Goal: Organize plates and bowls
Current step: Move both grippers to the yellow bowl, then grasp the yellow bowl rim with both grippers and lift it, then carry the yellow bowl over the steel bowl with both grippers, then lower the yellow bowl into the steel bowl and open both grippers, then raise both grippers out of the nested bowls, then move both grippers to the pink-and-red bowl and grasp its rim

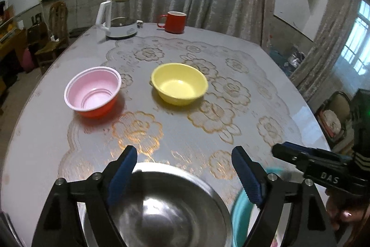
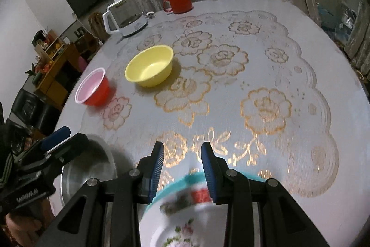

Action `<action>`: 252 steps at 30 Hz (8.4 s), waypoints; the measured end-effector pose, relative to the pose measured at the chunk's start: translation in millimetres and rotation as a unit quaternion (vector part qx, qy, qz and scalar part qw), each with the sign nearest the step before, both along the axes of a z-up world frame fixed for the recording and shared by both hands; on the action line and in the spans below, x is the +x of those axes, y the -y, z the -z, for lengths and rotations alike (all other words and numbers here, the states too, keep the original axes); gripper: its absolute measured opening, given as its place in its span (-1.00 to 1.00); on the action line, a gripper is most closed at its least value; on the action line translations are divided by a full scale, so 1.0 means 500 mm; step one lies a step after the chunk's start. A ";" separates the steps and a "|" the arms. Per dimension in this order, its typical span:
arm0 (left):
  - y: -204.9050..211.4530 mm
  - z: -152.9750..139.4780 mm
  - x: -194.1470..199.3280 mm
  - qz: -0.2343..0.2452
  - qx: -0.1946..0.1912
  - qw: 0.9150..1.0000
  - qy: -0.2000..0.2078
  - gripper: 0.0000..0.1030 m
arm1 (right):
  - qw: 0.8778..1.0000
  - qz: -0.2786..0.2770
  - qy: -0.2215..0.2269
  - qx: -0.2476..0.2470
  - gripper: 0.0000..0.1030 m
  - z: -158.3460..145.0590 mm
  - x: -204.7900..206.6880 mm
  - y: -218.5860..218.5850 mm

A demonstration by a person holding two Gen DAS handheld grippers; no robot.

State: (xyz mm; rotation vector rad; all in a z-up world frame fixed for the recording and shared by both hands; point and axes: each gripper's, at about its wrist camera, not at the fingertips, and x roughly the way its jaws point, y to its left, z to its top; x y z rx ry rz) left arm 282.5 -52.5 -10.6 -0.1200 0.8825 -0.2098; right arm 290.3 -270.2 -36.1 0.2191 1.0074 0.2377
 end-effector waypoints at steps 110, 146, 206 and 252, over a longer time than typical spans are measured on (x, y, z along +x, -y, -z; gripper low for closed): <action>-0.056 0.030 -0.124 -0.011 -0.082 0.996 -0.014 -0.69 | 0.996 -0.046 0.017 0.069 -0.79 -0.006 -0.069 -0.109; -0.132 0.091 -0.176 -0.044 -0.009 0.999 -0.028 -0.64 | 0.996 -0.080 -0.032 0.036 -0.79 0.066 -0.099 -0.225; -0.163 0.064 -0.160 -0.069 -0.056 0.996 -0.012 -0.05 | 0.995 -0.084 0.002 0.054 -0.57 0.036 -0.113 -0.259; -0.343 0.093 0.157 -0.174 -0.140 0.974 -0.042 0.56 | 0.992 -0.100 -0.062 0.046 -0.27 0.031 0.299 -0.330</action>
